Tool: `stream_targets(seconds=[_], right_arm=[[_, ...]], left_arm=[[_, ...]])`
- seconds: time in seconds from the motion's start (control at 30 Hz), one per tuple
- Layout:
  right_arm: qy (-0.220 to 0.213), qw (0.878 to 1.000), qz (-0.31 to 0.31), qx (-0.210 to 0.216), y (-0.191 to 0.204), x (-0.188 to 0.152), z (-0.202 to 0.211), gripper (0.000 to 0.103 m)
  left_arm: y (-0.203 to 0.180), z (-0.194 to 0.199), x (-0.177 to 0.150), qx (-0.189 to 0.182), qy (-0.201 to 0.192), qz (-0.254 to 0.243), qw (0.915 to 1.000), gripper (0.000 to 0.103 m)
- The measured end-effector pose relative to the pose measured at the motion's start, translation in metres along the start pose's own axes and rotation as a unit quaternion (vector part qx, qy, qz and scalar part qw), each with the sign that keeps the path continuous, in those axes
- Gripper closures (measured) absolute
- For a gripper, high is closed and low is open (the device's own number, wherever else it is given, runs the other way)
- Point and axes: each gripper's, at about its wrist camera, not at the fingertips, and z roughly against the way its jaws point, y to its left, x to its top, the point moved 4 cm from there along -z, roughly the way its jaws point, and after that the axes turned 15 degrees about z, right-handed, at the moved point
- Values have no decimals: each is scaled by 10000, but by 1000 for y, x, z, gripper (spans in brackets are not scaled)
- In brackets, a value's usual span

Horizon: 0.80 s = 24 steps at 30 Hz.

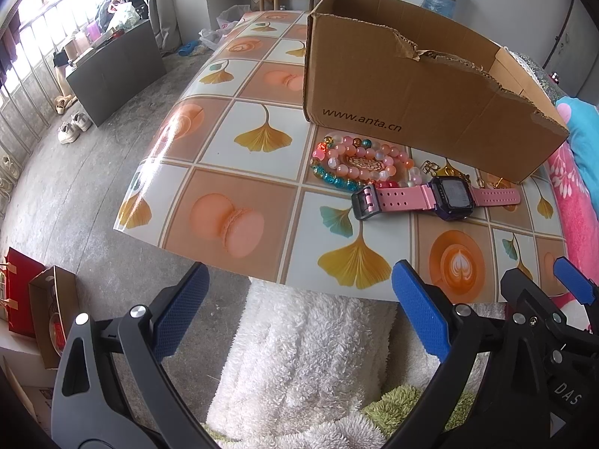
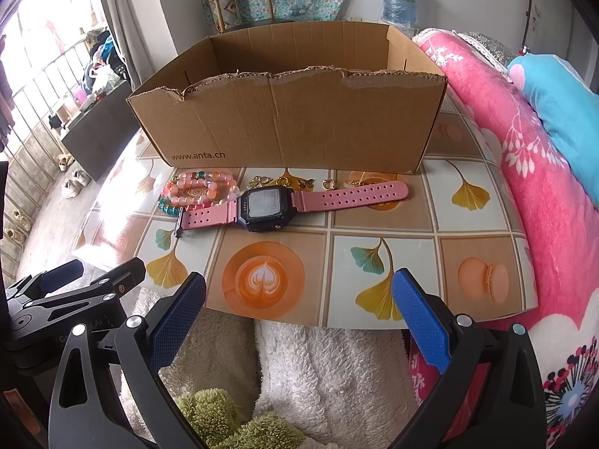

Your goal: Organize jewelry

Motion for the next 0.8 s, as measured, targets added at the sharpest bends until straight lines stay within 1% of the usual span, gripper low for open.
stream_targets(seconds=[0.8], right_arm=[[8,10000,-33,15,-3,-2,-1,6]], left_arm=[[1,0,-1,9,0,-1,10000,8]])
